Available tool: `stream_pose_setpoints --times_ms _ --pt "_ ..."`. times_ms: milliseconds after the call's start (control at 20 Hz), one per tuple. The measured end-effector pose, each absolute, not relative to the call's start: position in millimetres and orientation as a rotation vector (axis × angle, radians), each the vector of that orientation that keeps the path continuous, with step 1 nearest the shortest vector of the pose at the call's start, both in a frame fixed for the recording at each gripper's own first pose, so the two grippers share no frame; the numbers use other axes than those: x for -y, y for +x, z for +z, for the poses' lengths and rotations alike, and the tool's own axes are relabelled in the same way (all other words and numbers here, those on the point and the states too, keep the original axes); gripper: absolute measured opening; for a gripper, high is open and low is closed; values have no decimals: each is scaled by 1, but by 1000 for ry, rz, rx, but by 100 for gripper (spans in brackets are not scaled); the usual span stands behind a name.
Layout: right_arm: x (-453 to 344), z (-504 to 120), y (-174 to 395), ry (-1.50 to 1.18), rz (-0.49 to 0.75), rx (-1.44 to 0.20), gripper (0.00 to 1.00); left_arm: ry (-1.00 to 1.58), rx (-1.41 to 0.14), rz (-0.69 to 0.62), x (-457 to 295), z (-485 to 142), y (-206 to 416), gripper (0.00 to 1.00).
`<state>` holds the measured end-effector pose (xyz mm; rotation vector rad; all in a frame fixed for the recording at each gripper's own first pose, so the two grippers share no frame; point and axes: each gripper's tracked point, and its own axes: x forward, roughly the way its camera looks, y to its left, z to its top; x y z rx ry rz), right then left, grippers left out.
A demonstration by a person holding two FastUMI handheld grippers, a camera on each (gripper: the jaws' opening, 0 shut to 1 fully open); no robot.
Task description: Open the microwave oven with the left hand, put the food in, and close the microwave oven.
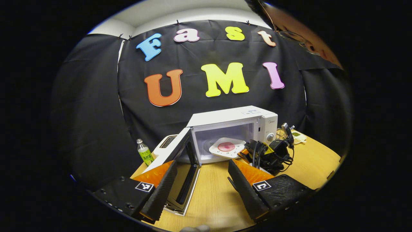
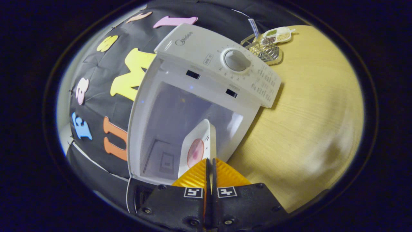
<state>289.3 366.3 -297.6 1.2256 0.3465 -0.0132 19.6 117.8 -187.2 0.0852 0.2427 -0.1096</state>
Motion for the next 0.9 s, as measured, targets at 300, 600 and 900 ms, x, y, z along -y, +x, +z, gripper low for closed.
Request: stream_pose_setpoints --times_ms 300,600,900 --pt "-382 -303 327 1232 -69 -326 4 101 -259 -122 -121 -191 29 96" --pt "-360 -311 347 1217 -132 -272 4 103 -270 -121 -124 -194 27 95" --pt "-357 -284 339 1069 -65 -245 34 112 -256 -133 -117 -188 25 96"
